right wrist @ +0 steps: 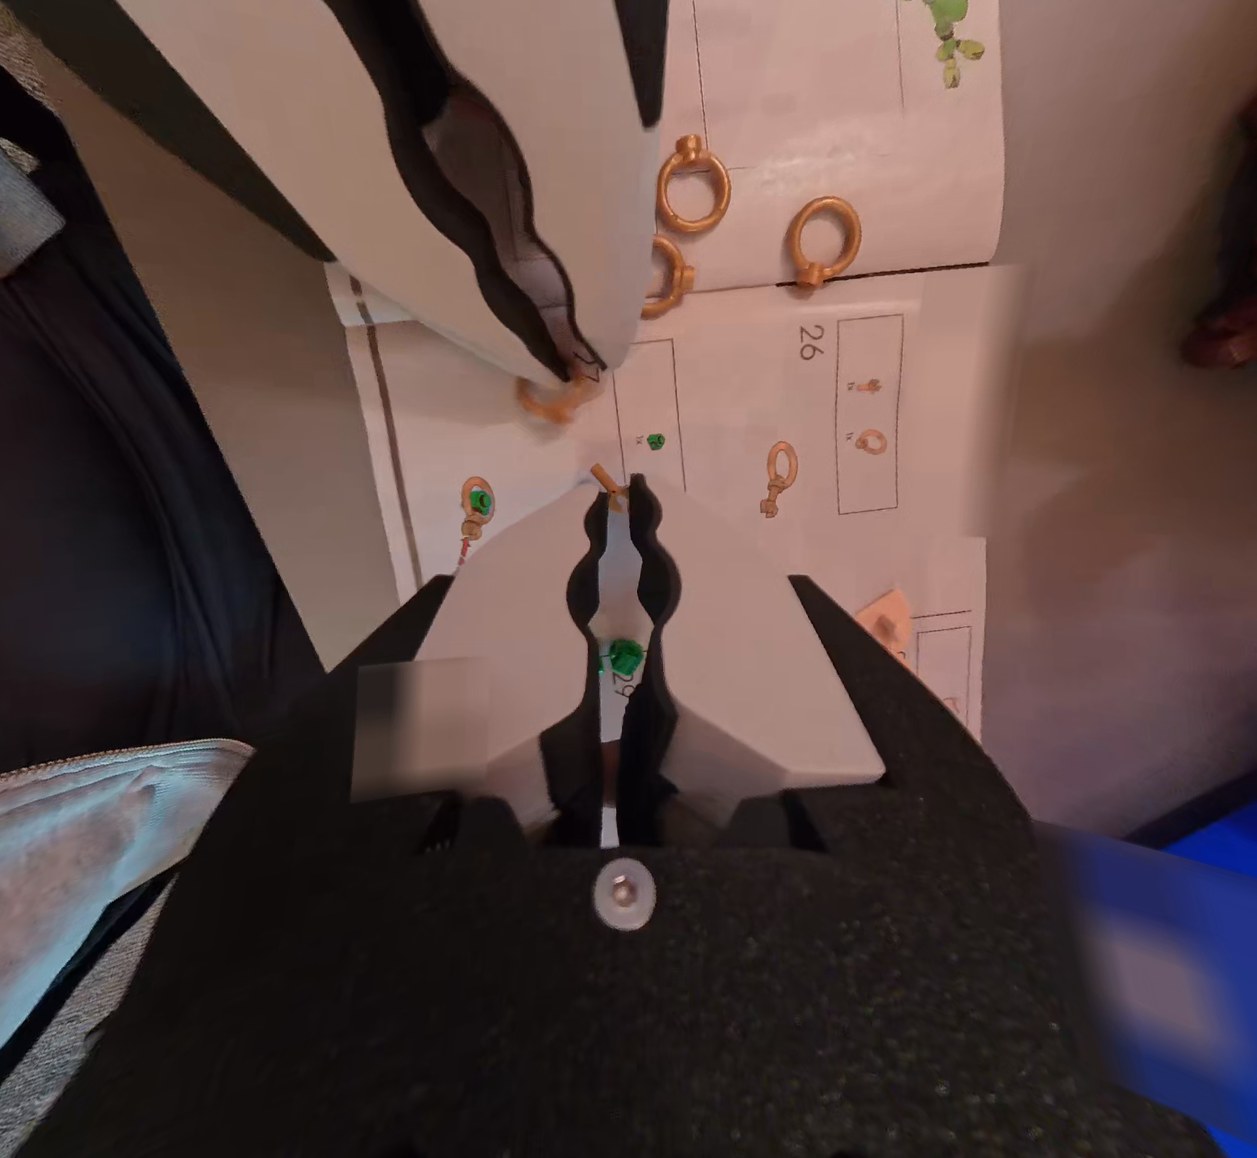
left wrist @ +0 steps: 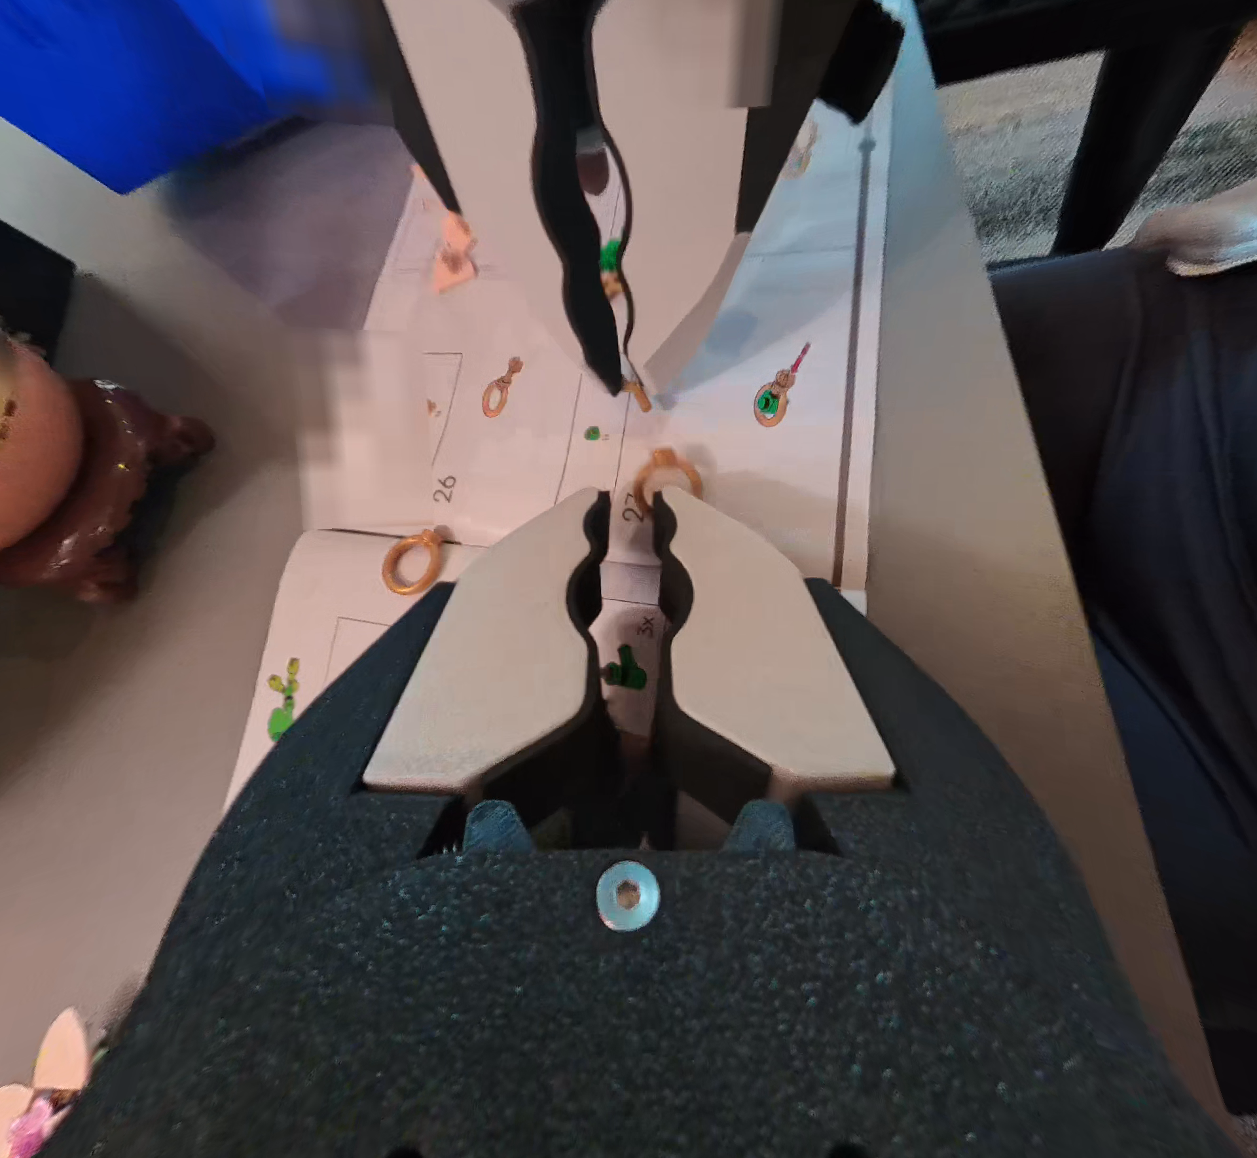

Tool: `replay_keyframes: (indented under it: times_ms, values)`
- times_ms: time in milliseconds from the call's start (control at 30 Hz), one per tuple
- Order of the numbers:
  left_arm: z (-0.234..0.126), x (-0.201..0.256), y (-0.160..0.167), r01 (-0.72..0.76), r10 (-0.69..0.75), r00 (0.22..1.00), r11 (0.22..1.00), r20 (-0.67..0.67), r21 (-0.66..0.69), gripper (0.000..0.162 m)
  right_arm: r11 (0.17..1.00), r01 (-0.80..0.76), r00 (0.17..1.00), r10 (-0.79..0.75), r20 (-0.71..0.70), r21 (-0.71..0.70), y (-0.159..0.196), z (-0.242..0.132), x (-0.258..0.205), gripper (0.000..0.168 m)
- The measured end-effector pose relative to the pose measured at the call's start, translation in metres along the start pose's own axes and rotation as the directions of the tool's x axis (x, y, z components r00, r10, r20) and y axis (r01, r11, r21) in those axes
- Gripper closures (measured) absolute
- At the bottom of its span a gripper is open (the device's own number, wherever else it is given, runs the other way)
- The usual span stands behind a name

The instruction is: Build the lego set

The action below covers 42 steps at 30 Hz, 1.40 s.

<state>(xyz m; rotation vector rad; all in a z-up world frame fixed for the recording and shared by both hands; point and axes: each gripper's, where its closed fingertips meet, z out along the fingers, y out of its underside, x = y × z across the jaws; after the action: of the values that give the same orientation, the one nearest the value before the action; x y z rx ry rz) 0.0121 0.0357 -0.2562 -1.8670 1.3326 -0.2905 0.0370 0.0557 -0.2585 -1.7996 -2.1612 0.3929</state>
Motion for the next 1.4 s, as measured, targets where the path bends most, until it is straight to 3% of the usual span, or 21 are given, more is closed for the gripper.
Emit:
replay_keyframes:
  times_ms: [67,300,533,1400]
  values:
    - [0.003,0.002,0.000,0.018,-0.018,1.000,1.000,-0.007,-0.005,0.158,1.000,0.013,1.000,-0.014,-0.014,-0.016,0.002,0.003,0.001,0.162]
    - [0.003,0.002,0.000,0.064,-0.064,0.998,0.998,0.004,-0.011,0.159,1.000,-0.002,0.999,0.002,-0.037,0.011,-0.006,0.001,0.001,0.162]
    - [0.004,0.002,0.000,0.030,-0.030,0.998,0.999,0.047,-0.012,0.159,0.991,0.132,0.978,-0.131,-0.161,-0.006,-0.010,0.007,0.002,0.162]
    - [0.004,0.003,0.000,0.031,-0.029,0.996,0.999,0.085,-0.021,0.160,0.996,0.074,0.993,-0.068,-0.096,0.058,-0.016,0.009,-0.011,0.168]
